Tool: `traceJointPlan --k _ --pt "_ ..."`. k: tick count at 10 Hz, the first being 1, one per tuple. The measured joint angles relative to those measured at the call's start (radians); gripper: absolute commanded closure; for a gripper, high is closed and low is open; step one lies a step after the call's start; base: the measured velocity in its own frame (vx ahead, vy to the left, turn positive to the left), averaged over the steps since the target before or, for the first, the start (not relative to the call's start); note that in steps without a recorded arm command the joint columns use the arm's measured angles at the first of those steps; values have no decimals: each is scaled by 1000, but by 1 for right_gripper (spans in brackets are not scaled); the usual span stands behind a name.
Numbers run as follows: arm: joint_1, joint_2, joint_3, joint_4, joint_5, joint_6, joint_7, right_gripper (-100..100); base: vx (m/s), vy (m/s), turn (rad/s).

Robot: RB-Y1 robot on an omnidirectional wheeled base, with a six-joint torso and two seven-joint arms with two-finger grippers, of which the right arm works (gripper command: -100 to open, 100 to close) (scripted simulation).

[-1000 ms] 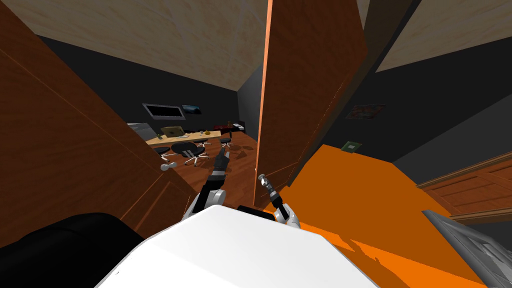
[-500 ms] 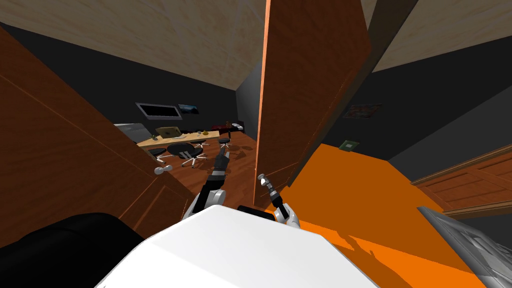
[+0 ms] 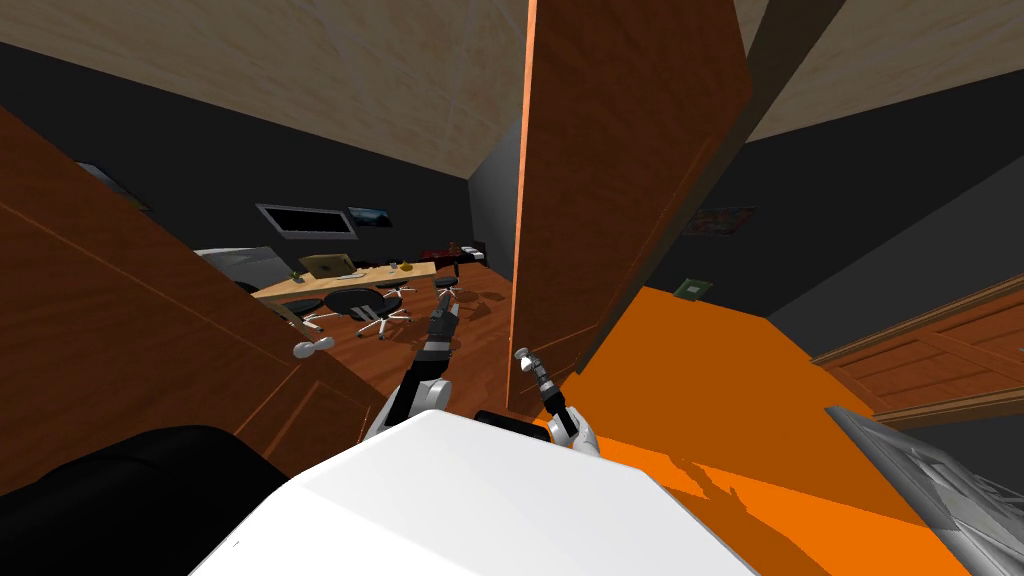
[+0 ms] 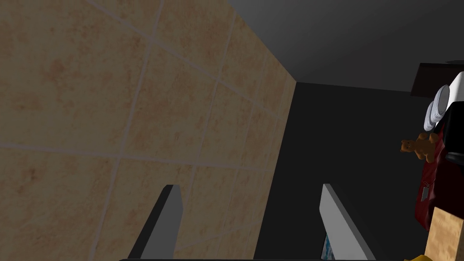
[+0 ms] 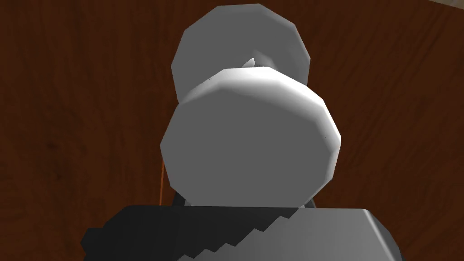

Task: Push the door open

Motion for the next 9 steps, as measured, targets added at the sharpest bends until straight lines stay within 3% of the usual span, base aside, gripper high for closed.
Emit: traceJointPlan --k 2,3,9 --pt "-6 -1 5 3 -19 0 -45 100 39 34 -46" --pt "-6 -1 12 6 -33 2 -75 -100 6 2 35" --pt "7 1 29 -11 -92 9 -217 -100 -39 -41 55"
